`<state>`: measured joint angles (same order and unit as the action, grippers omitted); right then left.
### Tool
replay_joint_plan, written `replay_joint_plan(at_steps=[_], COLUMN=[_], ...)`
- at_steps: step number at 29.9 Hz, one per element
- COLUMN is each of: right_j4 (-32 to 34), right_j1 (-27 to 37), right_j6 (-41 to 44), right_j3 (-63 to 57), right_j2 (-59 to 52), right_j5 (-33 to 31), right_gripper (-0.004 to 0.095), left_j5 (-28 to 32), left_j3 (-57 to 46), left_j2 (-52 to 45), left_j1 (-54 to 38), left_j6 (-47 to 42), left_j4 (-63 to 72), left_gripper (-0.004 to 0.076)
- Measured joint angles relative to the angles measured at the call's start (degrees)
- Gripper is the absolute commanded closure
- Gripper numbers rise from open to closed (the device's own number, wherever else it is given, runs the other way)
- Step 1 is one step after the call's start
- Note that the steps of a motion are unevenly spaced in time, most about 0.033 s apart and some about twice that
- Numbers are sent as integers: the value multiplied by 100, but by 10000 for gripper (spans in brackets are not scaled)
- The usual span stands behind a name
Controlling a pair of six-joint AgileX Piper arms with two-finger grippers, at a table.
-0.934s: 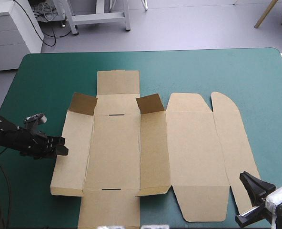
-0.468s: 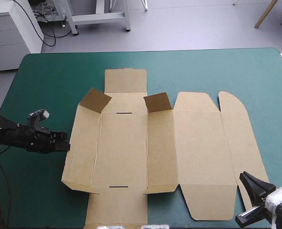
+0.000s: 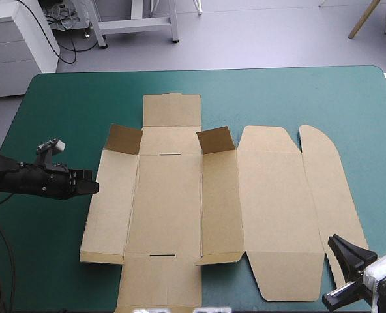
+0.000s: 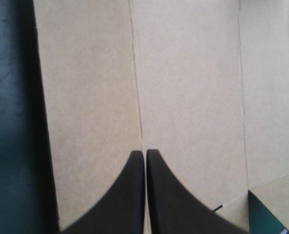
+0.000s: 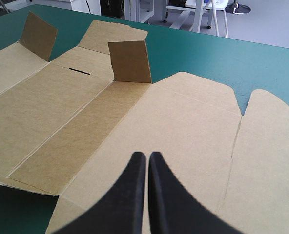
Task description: Fold the box
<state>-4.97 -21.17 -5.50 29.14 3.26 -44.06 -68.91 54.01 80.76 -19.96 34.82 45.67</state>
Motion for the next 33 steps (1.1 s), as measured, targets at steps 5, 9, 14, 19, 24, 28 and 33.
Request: replay_joint_plan(at_steps=[5, 9, 14, 19, 24, 28, 33], right_j4=[0, 0, 0, 0, 0, 0, 0], right_j1=[0, 0, 0, 0, 0, 0, 0], right_j6=[0, 0, -11, -23, -41, -41, -41], right_j3=[0, 0, 0, 0, 0, 0, 0], right_j2=[0, 0, 0, 0, 0, 0, 0], right_j5=[4, 7, 15, 22, 31, 33, 33], right_gripper=[908, 908, 908, 908, 908, 908, 908], left_j5=[-12, -34, -88, -129, -151, -170, -178], left_j3=[155, 451, 906, 1209, 1388, 1409, 1291], left_j2=[-206, -416, -631, -692, -696, -703, -512], left_j1=[11, 11, 13, 27, 27, 27, -112], left_j6=[0, 0, -209, -697, -1074, -1293, -1357], left_j4=[153, 179, -18, -614, -1205, -1728, -1966], left_gripper=[730, 616, 230, 48, 49, 49, 50])
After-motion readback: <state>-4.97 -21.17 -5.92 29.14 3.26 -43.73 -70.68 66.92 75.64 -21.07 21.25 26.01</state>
